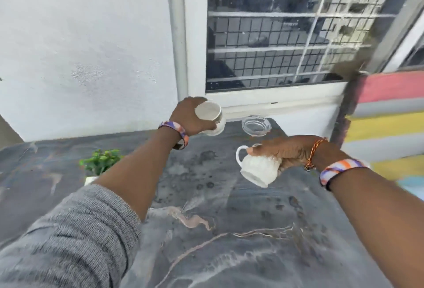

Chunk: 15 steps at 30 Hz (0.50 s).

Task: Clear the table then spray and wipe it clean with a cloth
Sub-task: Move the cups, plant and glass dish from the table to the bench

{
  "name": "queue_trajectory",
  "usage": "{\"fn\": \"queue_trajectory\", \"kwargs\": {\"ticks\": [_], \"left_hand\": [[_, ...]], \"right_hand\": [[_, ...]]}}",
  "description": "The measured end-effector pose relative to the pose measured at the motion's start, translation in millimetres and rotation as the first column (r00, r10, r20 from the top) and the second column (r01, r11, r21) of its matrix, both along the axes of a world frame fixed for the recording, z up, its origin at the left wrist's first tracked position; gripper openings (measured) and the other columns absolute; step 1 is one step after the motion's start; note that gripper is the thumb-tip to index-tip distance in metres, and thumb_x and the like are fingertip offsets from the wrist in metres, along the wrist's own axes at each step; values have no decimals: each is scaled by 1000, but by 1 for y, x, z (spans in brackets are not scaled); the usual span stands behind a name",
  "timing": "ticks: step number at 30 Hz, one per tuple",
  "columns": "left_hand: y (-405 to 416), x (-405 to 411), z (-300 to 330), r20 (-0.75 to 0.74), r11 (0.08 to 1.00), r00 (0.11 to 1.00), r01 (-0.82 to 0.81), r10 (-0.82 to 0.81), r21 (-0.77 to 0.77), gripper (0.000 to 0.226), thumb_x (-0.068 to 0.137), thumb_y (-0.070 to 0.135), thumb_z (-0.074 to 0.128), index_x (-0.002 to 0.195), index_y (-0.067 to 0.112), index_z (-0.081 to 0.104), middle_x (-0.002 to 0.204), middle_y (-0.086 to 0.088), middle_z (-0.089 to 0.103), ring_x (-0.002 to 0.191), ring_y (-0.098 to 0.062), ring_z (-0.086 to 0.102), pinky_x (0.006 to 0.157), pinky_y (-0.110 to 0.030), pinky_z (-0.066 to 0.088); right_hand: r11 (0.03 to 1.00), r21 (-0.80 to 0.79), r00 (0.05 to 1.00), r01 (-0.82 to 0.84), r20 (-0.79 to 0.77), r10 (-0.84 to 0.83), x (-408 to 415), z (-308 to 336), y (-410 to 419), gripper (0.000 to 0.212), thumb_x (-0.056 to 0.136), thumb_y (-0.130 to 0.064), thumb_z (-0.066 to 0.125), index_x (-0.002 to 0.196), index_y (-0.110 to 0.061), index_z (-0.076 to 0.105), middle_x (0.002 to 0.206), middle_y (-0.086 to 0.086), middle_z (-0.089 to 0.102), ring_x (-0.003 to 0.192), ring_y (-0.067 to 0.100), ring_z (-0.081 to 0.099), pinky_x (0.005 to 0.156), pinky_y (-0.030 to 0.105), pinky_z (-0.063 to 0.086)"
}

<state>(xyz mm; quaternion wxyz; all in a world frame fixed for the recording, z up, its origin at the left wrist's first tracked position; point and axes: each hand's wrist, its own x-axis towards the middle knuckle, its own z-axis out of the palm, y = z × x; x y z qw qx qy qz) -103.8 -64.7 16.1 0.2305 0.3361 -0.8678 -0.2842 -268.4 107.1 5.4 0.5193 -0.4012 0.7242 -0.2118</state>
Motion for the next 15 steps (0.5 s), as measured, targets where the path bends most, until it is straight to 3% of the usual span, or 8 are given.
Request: {"fn": "queue_trajectory", "kwargs": {"ticks": [1, 4, 7, 11, 14, 15], "left_hand": [[22, -23, -3, 17, 999, 999, 51, -50, -16, 89, 30, 61, 52, 107, 17, 64, 112, -7, 66, 104, -25, 60, 83, -24, 42], [93, -92, -13, 64, 985, 983, 171, -170, -4, 86, 33, 56, 60, 110, 18, 62, 113, -7, 64, 104, -25, 58, 79, -24, 40], [171, -158, -21, 106, 961, 955, 275, -275, 17, 78, 43, 46, 66, 115, 18, 58, 119, -6, 60, 108, -24, 55, 83, -26, 41], [269, -239, -32, 142, 903, 892, 424, -429, 63, 76, 46, 42, 68, 117, 15, 57, 119, -5, 59, 110, -23, 53, 80, -22, 35], [322, -288, -44, 178, 860, 841, 503, -511, 91, 66, 52, 37, 77, 112, 14, 60, 111, -4, 62, 107, -24, 56, 77, -22, 36], [337, -307, -47, 195, 845, 823, 526, -534, 96, 66, 51, 38, 77, 111, 13, 60, 109, -4, 62, 105, -24, 57, 77, -23, 38]], "right_hand": [[1000, -9, 999, 29, -20, -29, -16, 1, 28, 42, 72, -59, 62, 82, -19, 69, 66, -3, 67, 57, 8, 63, 56, 20, 50], [991, 9, 991, 131, -42, -130, -65, -4, 112, 37, 87, -52, 56, 92, -16, 64, 68, -1, 63, 55, 6, 59, 50, 16, 46], [978, 26, 977, 206, -68, -204, -113, -11, 197, 50, 68, -55, 73, 94, -14, 65, 69, 1, 64, 58, 9, 62, 50, 19, 50], [944, 90, 945, 317, -114, -306, -174, -16, 304, 54, 69, -43, 78, 106, -6, 65, 87, 7, 66, 79, 20, 64, 69, 29, 55], [919, 100, 919, 381, -155, -364, -208, -15, 358, 18, 86, -31, 66, 95, -16, 62, 89, 6, 65, 88, 25, 63, 81, 39, 54], [907, 98, 904, 409, -180, -388, -223, -16, 374, 19, 87, -27, 66, 99, -13, 62, 95, 9, 65, 94, 28, 63, 86, 44, 53]]}}
